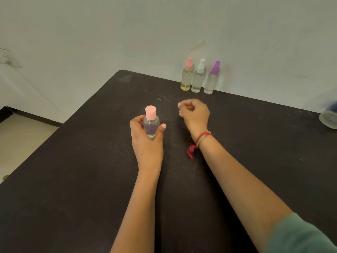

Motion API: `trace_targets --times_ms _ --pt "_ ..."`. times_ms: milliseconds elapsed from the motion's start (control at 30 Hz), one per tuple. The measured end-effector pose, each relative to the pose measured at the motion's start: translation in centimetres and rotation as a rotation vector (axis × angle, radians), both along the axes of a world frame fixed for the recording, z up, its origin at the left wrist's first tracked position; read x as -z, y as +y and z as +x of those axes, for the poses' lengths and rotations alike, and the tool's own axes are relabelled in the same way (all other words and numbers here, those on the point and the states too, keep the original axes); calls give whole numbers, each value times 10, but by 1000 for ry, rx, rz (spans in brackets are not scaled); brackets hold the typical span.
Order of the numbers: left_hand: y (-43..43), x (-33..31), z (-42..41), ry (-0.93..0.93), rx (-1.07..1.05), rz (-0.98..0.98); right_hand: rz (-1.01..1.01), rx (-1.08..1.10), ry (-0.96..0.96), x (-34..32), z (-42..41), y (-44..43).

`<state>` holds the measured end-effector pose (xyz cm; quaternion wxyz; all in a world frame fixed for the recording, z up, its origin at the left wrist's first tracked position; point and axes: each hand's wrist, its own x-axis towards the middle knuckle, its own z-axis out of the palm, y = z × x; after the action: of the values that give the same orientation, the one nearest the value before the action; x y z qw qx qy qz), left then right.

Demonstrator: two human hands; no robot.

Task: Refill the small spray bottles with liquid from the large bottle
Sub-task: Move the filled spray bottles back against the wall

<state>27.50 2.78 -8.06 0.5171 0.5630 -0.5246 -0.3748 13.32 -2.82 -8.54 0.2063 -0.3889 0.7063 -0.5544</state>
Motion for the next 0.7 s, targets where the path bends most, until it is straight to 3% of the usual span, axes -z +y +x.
trace_targets --times_ms 167,367,700 --pt "3 1 2 -75 -21 -33 -5 -162 -104 3 19 67" --pt "1 8 2 -121 1 -84 -15 -414 127 9 30 85" --pt "-2 13 0 -117 16 -73 -35 -409 134 7 30 81"
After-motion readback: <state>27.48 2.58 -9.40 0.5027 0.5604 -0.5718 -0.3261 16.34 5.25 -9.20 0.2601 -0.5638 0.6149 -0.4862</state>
